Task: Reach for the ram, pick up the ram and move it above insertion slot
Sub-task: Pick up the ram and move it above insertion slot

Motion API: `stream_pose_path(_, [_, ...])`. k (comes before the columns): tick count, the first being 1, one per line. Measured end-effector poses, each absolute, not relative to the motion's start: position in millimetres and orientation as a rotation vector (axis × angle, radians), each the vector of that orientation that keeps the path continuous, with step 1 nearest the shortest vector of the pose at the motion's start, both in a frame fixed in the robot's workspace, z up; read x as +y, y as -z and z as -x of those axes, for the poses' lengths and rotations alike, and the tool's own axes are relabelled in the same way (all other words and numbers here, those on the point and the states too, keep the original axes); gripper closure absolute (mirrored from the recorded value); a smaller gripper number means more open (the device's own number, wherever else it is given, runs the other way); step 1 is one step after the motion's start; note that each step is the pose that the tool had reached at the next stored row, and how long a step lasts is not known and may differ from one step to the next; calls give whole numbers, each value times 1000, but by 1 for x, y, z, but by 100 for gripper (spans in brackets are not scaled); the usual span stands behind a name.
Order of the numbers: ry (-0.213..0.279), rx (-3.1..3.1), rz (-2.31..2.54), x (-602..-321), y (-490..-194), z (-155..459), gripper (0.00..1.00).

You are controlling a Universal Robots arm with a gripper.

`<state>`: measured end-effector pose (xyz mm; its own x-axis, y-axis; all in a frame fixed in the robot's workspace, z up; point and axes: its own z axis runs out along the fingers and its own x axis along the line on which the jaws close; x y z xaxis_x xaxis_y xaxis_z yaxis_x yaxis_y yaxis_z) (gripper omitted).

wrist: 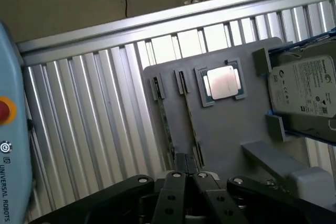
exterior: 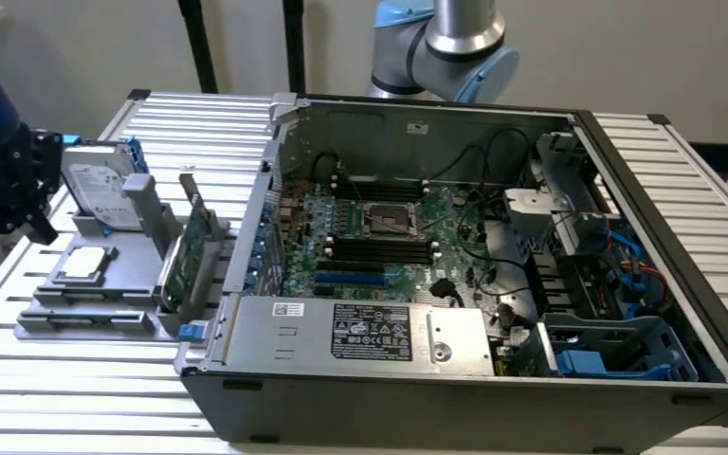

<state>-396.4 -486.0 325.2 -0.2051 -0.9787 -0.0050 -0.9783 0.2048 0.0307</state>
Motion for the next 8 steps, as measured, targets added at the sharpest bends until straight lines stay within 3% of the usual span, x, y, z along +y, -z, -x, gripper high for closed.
stream_pose_path(8, [38, -2277, -2142, -486, -322, 396, 89])
